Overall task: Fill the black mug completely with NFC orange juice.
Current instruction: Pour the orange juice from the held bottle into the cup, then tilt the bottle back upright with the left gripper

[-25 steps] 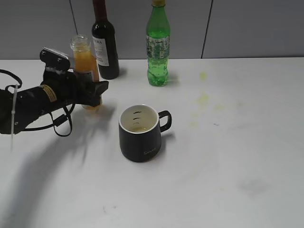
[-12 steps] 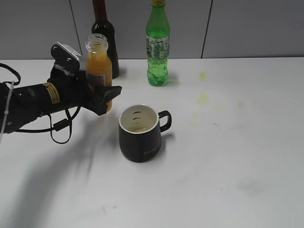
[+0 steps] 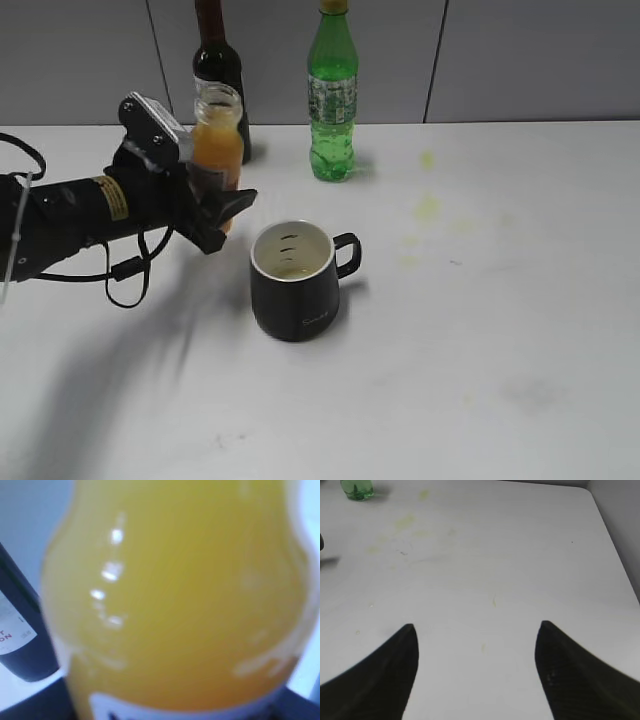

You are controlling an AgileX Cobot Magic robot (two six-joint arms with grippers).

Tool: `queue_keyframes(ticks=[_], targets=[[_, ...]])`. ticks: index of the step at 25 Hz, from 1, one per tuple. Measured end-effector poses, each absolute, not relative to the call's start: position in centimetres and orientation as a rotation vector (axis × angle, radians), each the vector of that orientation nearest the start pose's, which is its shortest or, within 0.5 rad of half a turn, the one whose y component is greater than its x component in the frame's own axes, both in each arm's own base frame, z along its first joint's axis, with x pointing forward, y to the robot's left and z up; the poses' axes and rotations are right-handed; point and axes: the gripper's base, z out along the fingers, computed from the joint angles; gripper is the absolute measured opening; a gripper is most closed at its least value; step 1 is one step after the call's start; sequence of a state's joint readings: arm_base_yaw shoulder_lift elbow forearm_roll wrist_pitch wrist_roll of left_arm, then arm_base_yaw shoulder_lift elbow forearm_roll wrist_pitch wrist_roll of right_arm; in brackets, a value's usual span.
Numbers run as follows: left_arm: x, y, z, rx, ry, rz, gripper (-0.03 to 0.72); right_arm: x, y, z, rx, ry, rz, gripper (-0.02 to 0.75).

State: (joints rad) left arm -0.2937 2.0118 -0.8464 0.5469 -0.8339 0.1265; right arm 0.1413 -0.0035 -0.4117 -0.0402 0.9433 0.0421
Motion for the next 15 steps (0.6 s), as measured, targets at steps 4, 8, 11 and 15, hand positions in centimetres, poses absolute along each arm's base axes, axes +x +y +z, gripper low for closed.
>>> queue_keyframes(ticks=[4, 8, 11, 15], targets=[[34.4, -14.8, 12.4, 1.073, 1.544, -0.163, 0.468, 0.9, -0.2, 26.2, -0.103, 2.009, 0.069, 0.553], [34.3, -15.3, 12.4, 1.134, 1.493, -0.097, 0.468, 0.9, -0.2, 26.2, -0.103, 2.009, 0.069, 0.553], [34.4, -15.2, 12.4, 1.173, 1.459, -0.032, 0.468, 0.9, -0.2, 26.2, -0.103, 2.009, 0.069, 0.553], [34.4, -15.2, 12.4, 1.244, 1.399, 0.04, 0.468, 0.9, -0.2, 26.2, -0.103, 2.009, 0.069, 0.553]])
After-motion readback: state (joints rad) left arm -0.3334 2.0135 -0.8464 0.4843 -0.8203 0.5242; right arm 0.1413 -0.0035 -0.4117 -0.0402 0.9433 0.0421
